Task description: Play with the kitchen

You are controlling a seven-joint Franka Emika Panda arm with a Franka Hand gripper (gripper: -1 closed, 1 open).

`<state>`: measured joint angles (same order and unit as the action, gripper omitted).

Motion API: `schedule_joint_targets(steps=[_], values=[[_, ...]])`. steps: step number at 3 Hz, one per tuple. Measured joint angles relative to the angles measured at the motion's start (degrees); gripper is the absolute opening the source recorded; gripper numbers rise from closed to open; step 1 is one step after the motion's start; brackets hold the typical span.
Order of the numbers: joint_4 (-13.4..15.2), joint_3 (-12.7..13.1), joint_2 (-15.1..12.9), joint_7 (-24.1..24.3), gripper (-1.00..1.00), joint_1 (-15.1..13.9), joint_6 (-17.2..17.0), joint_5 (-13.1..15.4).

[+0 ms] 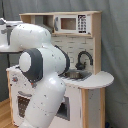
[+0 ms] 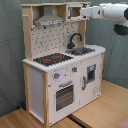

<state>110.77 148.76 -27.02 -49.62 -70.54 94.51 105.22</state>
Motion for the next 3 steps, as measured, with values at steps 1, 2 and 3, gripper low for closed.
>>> schedule_joint_targets(steps=[1,2,3], values=[[2.4,-0.5,-2.0,0.0,1.0,-5.3,0.3,0.0],[4.1,-1.6,-3.8,0.0,1.0,-10.3,2.5,0.0],[4.3,-4.4,-3.7,0.0,1.0,-12.1,7.5,0.0]])
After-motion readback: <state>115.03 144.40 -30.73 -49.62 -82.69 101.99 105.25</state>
